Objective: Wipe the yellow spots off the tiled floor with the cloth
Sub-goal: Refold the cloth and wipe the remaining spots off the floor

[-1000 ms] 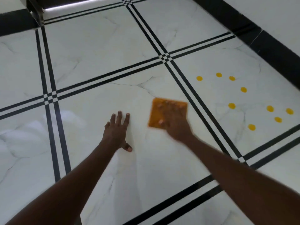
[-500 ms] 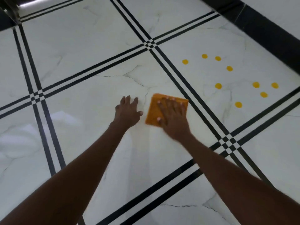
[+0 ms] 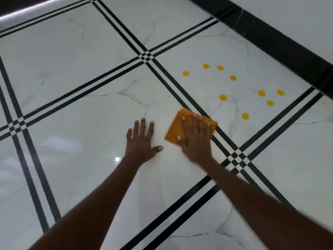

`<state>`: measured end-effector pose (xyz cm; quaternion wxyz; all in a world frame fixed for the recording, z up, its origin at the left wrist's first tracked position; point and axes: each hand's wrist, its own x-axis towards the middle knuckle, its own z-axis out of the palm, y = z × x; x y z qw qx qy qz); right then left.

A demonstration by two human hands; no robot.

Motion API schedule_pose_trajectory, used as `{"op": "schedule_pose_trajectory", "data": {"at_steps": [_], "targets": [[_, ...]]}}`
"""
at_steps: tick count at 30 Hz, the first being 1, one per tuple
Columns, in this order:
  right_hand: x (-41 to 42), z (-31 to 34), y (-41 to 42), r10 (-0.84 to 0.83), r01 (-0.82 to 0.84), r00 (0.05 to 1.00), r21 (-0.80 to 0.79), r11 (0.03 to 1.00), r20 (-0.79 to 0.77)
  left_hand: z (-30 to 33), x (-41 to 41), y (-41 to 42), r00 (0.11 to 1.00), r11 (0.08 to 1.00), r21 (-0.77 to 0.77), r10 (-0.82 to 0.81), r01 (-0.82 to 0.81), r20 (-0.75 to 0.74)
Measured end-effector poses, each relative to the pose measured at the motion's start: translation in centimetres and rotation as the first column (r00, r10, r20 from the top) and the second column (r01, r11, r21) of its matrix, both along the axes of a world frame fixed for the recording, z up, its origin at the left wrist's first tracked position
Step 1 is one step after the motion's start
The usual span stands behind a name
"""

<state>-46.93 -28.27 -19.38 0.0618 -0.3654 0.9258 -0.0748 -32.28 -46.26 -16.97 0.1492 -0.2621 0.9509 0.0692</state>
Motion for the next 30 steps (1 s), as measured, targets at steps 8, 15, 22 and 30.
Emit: {"op": "schedule_pose_trajectory", "data": {"at_steps": [8,15,22,30], "targets": [[3.0,0.4,8.1,-0.407,0.407,0.913,0.004,0.913,-0.025,1.2,-0.5,0.1,0.998,1.000,0.020,0.013,-0.015,0.064],[10.1,1.5,3.9,-0.201,0.197,0.970,0.042,0.979,0.138,1.8,-1.4,0.4,0.991,0.999,0.022,0.023,-0.027,0.134],[-5.3,8.4,0.0,-0.012,-0.101,0.893,0.226,0.969,0.450,1.5,-1.4,0.5,0.992,0.999,0.032,0.035,-0.039,0.120],[-10.5,15.2,3.0,0.113,-0.219,0.919,0.251,0.943,0.377,1.1,-1.2,0.6,0.993,0.999,0.016,0.033,-0.035,0.114]]}}
